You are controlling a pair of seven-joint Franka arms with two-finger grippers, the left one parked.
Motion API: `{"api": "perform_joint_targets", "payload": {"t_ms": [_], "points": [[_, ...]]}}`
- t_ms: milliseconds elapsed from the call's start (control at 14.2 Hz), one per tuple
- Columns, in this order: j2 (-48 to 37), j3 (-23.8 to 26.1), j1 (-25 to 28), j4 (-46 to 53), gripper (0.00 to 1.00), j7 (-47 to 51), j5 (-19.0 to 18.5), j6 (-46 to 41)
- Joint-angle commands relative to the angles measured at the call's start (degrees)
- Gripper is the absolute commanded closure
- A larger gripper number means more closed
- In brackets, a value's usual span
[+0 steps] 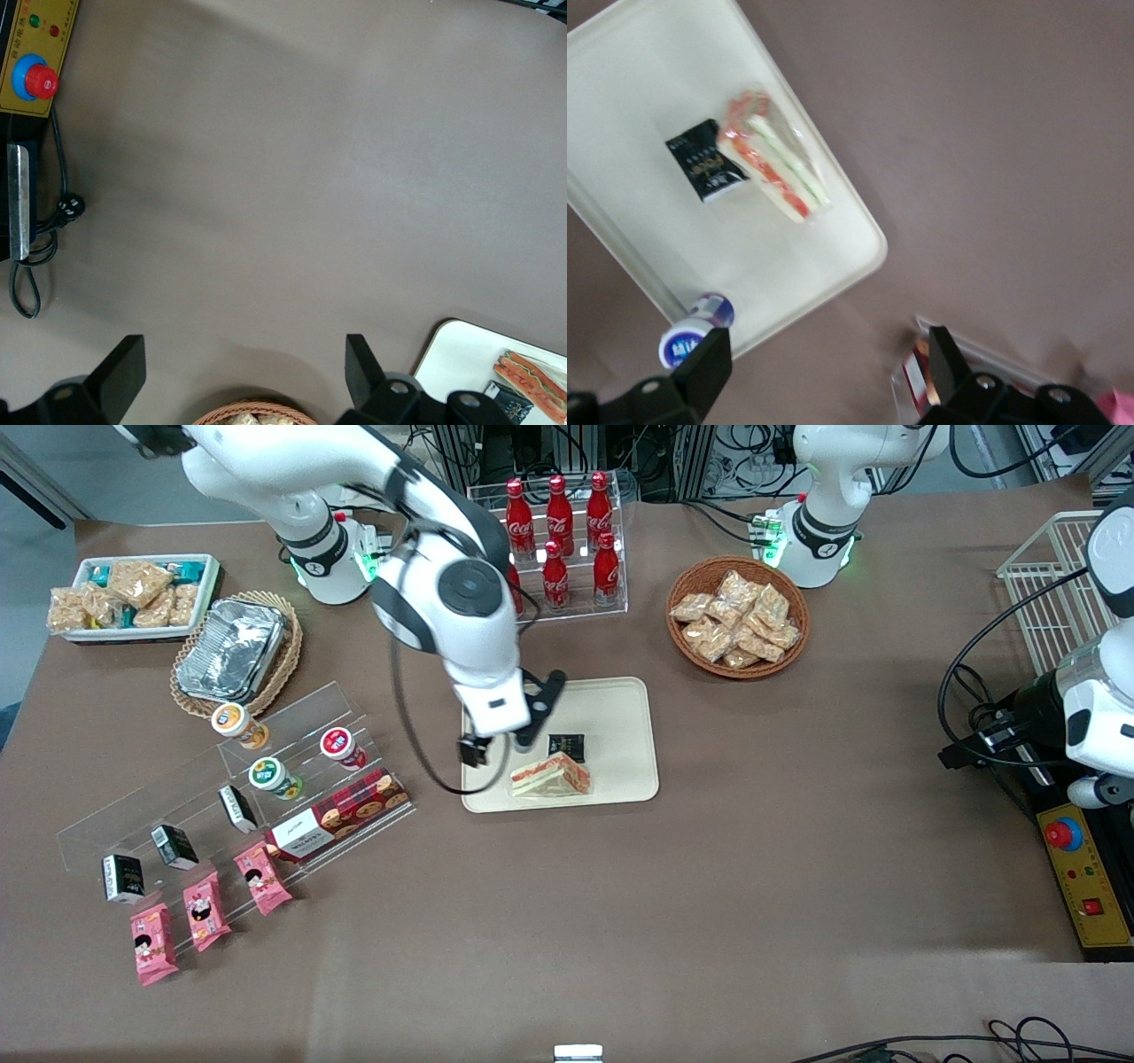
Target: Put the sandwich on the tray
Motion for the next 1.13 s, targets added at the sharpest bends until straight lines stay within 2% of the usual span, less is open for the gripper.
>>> {"api": "perform_joint_targets", "payload": {"t_ms": [0,282,634,915,1056], "points": [[-6.77,-0.41,-5.90,-1.71,0.01,0.54,6.28,-4.22],[-15.04,-8.23,-6.17,-1.80,0.01,1.86,7.09,-9.24],[-20.41,-19.38,-6.09,-1.80,0.01,1.95,7.27,-12.33],[-20.51,-30.89,-6.09,-1.18,0.01,2.48,11.13,-11.71],[-20.51,-34.68,-6.09,-0.92,0.01,2.57,12.80,-11.89]]}}
